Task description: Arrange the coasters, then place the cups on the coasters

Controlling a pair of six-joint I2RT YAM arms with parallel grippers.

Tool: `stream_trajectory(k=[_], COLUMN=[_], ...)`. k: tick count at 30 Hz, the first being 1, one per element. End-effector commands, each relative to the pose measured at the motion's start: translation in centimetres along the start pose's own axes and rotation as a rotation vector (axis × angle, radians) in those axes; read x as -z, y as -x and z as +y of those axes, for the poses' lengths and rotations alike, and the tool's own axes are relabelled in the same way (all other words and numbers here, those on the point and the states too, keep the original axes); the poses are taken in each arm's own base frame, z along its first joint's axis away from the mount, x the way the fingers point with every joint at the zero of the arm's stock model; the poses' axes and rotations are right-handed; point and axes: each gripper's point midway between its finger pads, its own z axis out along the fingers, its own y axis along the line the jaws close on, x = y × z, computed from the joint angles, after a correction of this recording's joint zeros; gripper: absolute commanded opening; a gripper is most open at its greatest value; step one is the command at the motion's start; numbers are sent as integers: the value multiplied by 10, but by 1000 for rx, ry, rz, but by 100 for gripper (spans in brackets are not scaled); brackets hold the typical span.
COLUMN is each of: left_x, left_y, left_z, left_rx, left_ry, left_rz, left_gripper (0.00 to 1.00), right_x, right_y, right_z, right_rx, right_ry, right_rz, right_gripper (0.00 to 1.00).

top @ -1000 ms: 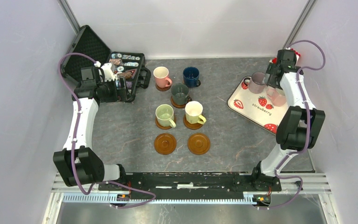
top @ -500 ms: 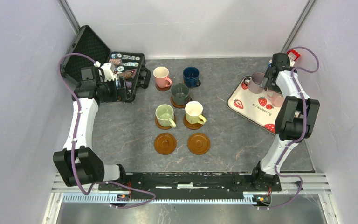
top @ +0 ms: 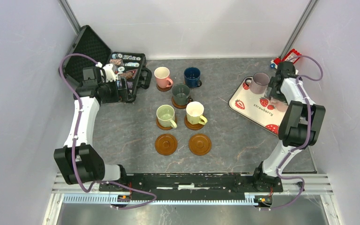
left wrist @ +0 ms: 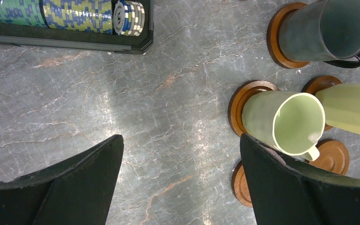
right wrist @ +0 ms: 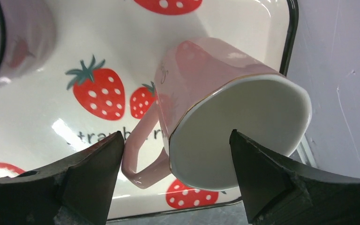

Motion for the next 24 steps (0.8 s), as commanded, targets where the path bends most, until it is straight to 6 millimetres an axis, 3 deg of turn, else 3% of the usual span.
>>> stream_trajectory(k=[1,7,12,21,24], left_x=[3,2,2,1,0], left_y=[18,19,17,15,13], left_z=[-7,-9,-9,-6,-5], left_rx=[22,19,21,19,20], left_ry=[-35,-44,-45,-32,-26], left_rz=[-51,-54,-50,-51,-47], left_gripper=[100,100,100,100,100], right_x=[21,30,30,10,10], right_y=[10,20,36,65,72], right_z=[-14,-20,-21,-9,1], right_rx=[65,154,188,253,282], right_ry=[35,94,100,157,211], right_rz=[-83,-193,-257,-283,-298], right_gripper=[89,87,96,87,78])
